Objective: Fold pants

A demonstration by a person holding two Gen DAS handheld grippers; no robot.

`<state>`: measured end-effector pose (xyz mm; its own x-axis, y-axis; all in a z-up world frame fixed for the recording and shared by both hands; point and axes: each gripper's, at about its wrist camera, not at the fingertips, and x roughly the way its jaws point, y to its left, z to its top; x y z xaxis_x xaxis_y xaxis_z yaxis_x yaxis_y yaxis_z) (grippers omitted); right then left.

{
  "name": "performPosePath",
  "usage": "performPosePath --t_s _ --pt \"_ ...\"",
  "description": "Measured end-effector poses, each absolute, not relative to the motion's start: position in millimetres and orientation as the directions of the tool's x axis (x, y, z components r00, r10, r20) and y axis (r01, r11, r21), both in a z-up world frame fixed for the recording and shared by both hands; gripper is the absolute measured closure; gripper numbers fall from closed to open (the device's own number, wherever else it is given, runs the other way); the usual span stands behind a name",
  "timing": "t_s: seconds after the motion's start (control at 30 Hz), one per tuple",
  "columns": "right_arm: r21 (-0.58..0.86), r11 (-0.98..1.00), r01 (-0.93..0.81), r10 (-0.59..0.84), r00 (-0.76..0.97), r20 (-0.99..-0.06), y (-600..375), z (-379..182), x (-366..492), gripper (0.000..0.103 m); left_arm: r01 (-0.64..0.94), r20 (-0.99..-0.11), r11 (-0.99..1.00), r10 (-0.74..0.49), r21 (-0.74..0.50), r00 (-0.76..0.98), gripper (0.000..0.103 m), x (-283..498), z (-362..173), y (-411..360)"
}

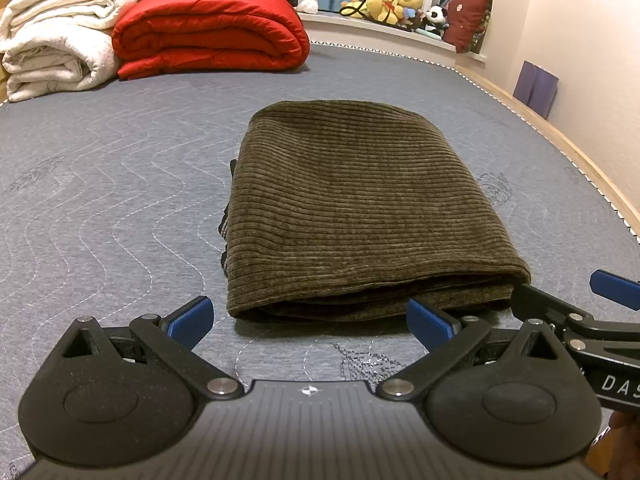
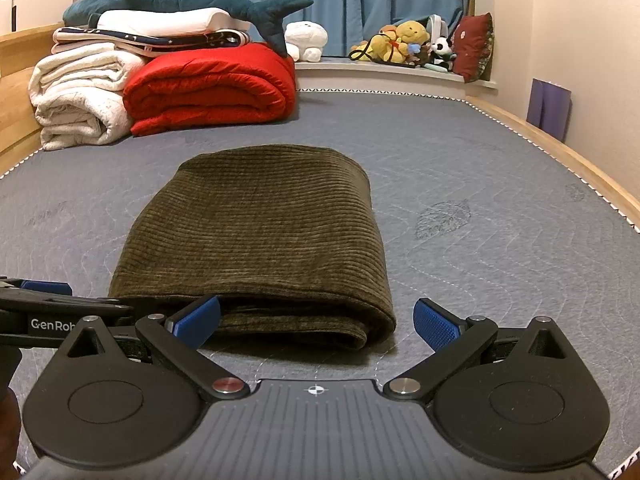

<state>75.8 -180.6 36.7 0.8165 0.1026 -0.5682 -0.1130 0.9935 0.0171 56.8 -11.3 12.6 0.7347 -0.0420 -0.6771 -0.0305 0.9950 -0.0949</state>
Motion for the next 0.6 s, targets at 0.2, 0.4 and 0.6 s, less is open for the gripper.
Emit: performPosePath --t_s 0.2,0.4,0.6 --pt "0.016 0.993 -0.12 0.107 0.812 -0.574 -181.0 35.5 75.8 0.001 -0.025 -0.677 0.995 -0.046 -0.095 0.735 0.0 57.2 12.4 -10.7" --pt "0.015 0.992 -0.128 0.113 0.809 -0.577 -183.6 35.0 76.8 0.001 -0.025 -0.677 0.995 -0.046 -0.095 0.735 0.0 57.0 12.4 -11.1" --pt "0.015 0.992 -0.126 0.112 0.809 -0.577 -182.7 35.0 76.5 0.001 -0.027 -0.677 0.995 -0.044 -0.095 0.735 0.0 56.9 12.3 -11.4"
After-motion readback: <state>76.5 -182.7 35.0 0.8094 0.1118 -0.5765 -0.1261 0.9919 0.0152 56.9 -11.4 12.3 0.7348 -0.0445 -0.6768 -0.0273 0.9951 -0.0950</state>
